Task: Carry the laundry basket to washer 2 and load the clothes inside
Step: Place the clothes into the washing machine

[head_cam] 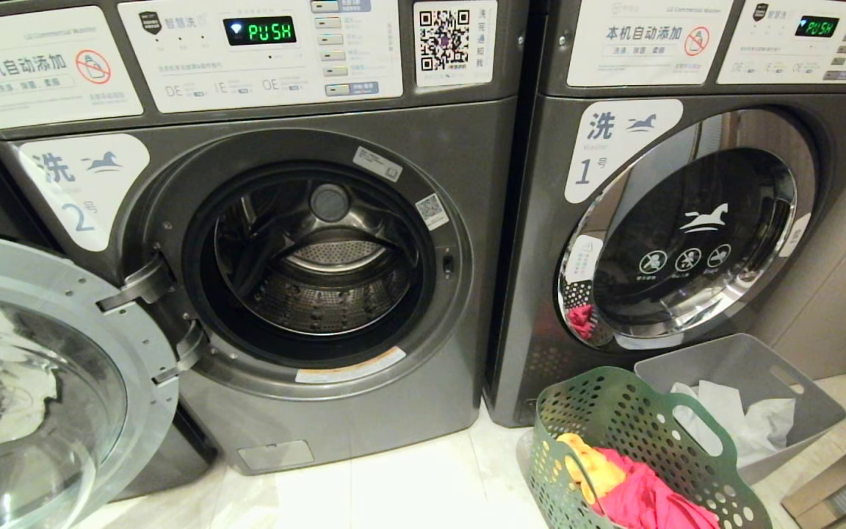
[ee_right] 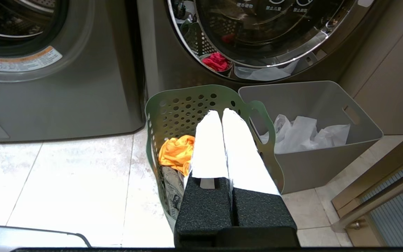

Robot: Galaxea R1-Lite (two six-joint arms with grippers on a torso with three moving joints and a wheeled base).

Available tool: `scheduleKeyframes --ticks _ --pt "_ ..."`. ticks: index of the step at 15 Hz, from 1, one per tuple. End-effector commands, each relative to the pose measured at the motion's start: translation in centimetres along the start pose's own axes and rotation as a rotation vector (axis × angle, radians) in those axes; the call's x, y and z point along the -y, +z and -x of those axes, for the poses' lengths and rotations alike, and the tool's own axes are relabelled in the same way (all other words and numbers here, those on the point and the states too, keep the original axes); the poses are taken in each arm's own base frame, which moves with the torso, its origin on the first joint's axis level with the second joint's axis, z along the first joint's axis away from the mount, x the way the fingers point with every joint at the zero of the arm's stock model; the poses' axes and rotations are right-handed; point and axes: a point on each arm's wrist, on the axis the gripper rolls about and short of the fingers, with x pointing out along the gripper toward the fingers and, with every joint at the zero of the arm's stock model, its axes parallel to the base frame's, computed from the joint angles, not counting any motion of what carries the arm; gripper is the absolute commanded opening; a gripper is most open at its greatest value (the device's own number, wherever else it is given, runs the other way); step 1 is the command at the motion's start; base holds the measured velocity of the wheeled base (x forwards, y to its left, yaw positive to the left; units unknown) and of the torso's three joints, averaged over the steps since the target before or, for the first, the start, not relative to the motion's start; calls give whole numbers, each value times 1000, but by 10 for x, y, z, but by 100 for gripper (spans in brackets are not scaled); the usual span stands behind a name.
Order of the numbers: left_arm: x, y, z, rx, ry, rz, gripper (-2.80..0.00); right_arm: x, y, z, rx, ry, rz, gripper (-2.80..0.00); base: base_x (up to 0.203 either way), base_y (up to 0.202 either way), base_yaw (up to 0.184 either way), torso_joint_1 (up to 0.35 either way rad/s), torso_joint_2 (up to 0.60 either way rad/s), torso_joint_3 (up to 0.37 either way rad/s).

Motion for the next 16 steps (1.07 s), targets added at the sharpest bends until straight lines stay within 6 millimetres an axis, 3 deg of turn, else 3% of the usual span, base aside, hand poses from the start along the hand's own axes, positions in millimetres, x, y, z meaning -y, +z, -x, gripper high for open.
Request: scheduleKeyframes --ticks 1,8,16 --pt "0 -11 -2 -41 3 0 -280 0 0 0 -1 0 5 -280 0 0 0 0 0 0" --pt "0 -11 -2 -40 1 0 -280 0 0 0 -1 0 8 -280 0 -1 8 1 0 0" --pt "0 -11 -2 -40 1 0 -280 0 0 0 -1 0 6 -280 0 -9 175 3 3 2"
